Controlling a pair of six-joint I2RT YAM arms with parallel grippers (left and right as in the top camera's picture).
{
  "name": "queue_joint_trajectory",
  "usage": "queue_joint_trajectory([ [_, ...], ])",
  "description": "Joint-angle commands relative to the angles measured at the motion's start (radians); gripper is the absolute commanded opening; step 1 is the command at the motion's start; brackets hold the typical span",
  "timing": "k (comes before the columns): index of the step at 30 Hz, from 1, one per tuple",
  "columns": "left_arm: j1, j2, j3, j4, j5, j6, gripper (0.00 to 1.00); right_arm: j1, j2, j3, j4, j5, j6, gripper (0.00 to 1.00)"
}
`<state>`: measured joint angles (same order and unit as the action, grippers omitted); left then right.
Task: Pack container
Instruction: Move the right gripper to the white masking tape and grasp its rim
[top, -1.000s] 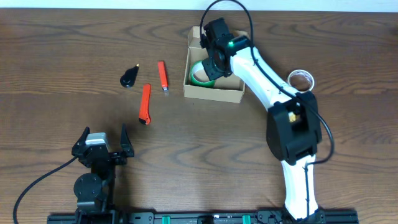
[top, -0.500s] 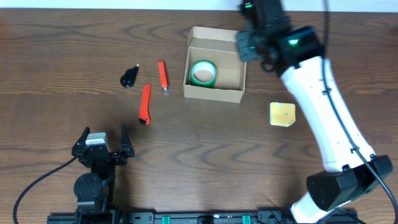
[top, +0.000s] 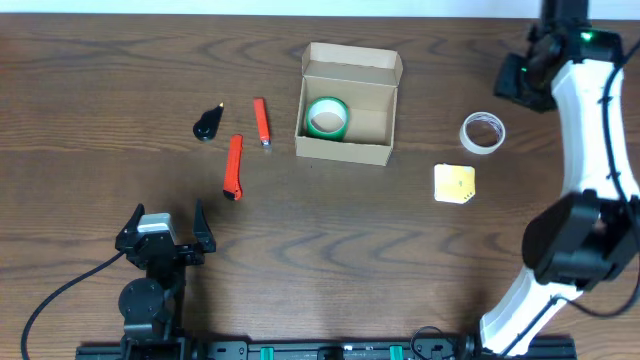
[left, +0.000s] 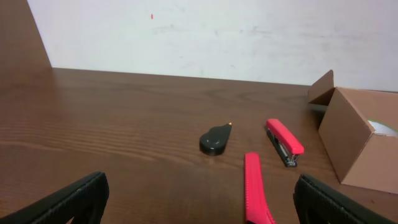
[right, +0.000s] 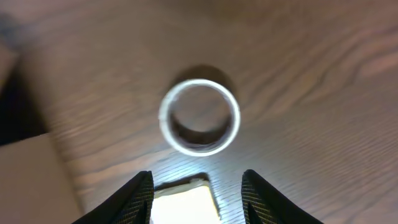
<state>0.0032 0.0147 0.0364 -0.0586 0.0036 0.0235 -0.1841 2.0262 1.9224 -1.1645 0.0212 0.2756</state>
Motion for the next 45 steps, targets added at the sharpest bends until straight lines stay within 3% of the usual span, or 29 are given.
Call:
queue_joint_trajectory([
  [1,-0.003,-0.008,-0.017,-0.046,-0.014,0.006,0.96,-0.044,0.102,-0.006,-0.011,-0.076,0.042,0.49],
  [5,-0.003,-0.008,-0.017,-0.046,-0.014,0.006,0.96,-0.066,0.186,-0.006,-0.011,-0.08,0.042,0.56],
  [15,-0.003,-0.008,-0.017,-0.046,-0.014,0.006,0.96,-0.071,0.295,-0.006,0.019,-0.029,0.042,0.58],
  [28,-0.003,-0.008,-0.017,-0.046,-0.014,0.006,0.96,-0.071,0.338,-0.009,0.043,0.027,0.042,0.53],
  [34,-0.003,-0.008,-0.017,-0.046,-0.014,0.006,0.96,-0.071,0.343,-0.009,0.054,0.027,0.042,0.22],
  [38,-0.003,-0.008,-0.017,-0.046,-0.014,0.006,0.96,-0.071,0.343,-0.009,0.054,0.028,0.042,0.18],
  [41,-0.003,-0.008,-0.017,-0.046,-0.014,0.006,0.96,-0.071,0.343,-0.009,0.053,0.027,0.042,0.01],
  [45,-0.003,-0.008,-0.017,-0.046,-0.014,0.006,0.96,-0.071,0.342,-0.007,0.048,0.026,0.042,0.01],
])
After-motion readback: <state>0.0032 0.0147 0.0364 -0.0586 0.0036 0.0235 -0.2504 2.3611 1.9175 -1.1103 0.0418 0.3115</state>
